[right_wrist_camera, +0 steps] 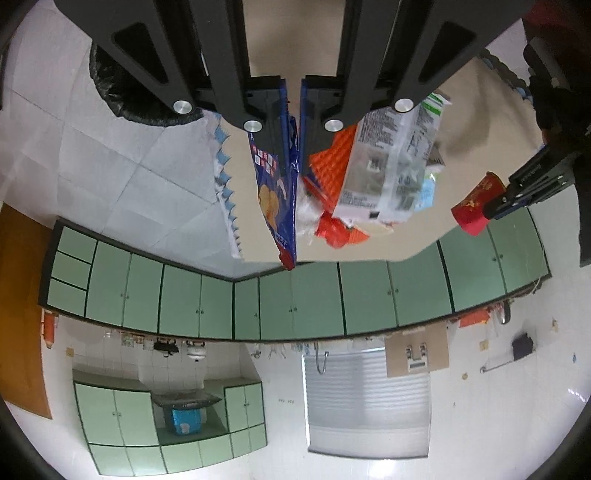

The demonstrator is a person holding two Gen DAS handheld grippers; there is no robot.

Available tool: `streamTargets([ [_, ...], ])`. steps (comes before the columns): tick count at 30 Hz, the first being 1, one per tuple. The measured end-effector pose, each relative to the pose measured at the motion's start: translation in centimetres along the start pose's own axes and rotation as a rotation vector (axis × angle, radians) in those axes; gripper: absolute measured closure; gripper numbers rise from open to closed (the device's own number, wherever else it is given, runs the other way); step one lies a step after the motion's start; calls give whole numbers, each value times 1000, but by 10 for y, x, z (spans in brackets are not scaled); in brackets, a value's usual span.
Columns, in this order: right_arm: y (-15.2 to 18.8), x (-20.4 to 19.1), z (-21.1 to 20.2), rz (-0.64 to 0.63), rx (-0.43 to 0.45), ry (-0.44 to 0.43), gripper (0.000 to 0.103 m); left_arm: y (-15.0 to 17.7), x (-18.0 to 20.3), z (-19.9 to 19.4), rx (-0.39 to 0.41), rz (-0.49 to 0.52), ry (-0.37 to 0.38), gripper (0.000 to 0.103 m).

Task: Collect trash
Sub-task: 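Carry both items over the black trash bin and open both tools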

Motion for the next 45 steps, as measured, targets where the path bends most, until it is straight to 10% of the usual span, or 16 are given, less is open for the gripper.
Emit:
streamTargets([
  [10, -2, 50, -35, 86, 68, 90, 98, -35, 86, -19, 87, 108, 261, 87],
  [23, 30, 148, -47, 259, 37, 245, 99, -12, 256, 37, -9, 260, 603, 87],
  [40, 73, 223, 4, 397, -87, 278, 98, 24, 341, 113, -160, 336, 643, 85],
  [45, 76, 232, 13, 420, -109, 288, 88, 23, 340, 122, -178, 332, 627, 70],
])
Point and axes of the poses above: each gripper's, at about its wrist camera, not at the fingertips, and z roughly the way its jaws point, x to its right, y to its underside, the point moved 3 cm from there along z, roughly the way its jaws point, and after that the axes turned 11 degrees about -x, right-handed, at the moved point
